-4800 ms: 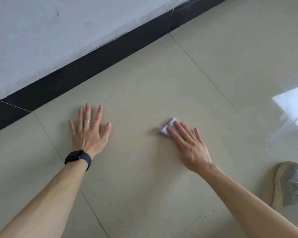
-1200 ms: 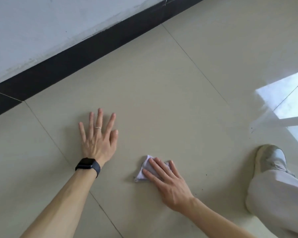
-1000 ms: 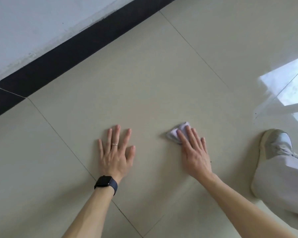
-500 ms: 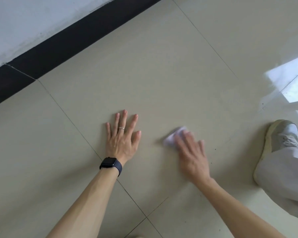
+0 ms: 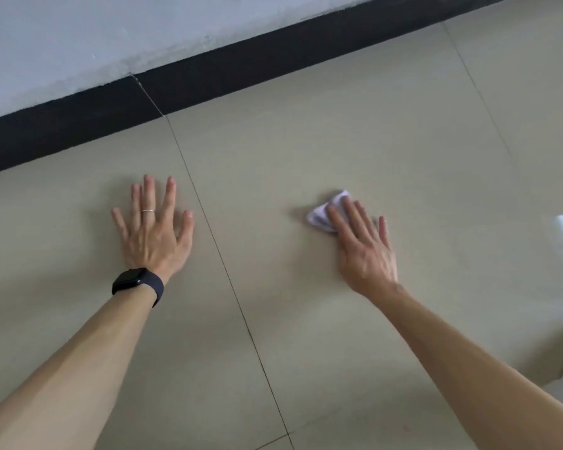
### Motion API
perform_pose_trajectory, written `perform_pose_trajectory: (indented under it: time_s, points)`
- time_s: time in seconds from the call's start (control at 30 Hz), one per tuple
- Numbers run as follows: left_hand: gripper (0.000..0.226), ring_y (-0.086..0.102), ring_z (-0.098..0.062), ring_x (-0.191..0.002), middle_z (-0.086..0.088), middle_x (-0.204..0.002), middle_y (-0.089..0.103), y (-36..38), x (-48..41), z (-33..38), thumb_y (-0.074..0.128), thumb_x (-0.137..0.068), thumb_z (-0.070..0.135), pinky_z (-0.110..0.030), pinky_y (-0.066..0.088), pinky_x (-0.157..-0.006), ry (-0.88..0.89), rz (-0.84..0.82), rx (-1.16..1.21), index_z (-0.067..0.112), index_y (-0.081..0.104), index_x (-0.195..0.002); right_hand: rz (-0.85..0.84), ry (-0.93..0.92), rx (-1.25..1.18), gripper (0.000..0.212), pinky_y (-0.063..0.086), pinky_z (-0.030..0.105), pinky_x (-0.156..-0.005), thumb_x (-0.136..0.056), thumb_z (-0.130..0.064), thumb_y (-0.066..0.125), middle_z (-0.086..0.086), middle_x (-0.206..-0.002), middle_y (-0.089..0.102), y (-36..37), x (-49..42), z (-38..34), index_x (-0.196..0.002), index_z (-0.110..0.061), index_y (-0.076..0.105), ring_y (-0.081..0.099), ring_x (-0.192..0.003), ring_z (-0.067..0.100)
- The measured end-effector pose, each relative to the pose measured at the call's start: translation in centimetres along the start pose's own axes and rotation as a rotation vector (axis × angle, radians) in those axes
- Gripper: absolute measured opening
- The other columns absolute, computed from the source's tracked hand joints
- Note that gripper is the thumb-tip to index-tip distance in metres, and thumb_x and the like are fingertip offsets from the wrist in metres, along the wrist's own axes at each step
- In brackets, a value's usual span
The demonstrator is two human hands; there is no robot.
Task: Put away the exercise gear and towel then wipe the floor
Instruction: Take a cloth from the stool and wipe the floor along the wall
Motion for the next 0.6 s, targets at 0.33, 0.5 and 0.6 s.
perform_pose_trajectory:
  time_s: [0.33, 0.5, 0.6]
  points:
    - [0.064, 0.004, -0.019, -0.152, 0.011, -0.165, -0.001, 0.2, -0.8, -2.7, 0.025, -0.092, 0.066, -0.06, 0.005, -0.119, -0.054, 0.028, 0.053, 0.049, 0.011, -0.152, -0.233, -0.771, 0.205, 0.07, 0.015, 0.056, -0.12, -0.097, -0.021, 0.049, -0.003, -0.166, 0.007, 3.0, -4.9, -9.7, -0.157, -0.034, 0.016, 0.004, -0.153, 0.016]
    - [0.062, 0.001, -0.017, -0.152, 0.012, -0.165, -0.004, 0.2, -0.9, -2.9, 0.024, -0.094, 0.064, -0.059, 0.005, -0.119, -0.052, 0.022, 0.05, 0.05, 0.01, -0.152, -0.148, -0.322, 0.179, 0.055, 0.008, 0.057, -0.121, -0.105, -0.032, 0.028, -0.008, -0.166, 0.003, -1.3, -17.3, -5.6, -0.155, -0.042, 0.008, 0.003, -0.153, 0.014]
    - [0.062, 0.002, -0.017, -0.152, 0.012, -0.165, -0.004, 0.3, -1.0, -3.1, 0.023, -0.093, 0.064, -0.059, 0.006, -0.118, -0.048, 0.036, 0.06, 0.05, 0.009, -0.152, -0.043, 0.339, -0.109, 0.055, 0.001, 0.057, -0.118, -0.104, -0.035, 0.024, 0.003, -0.167, -0.003, -2.9, -22.6, -5.3, -0.157, -0.031, 0.009, -0.003, -0.153, 0.022]
Point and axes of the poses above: each hand's wrist, its own x-axis away from the middle knuckle, its own y-axis out of the palm, z = x × y, the point moved 4 cm from there along -x, towards the middle knuckle
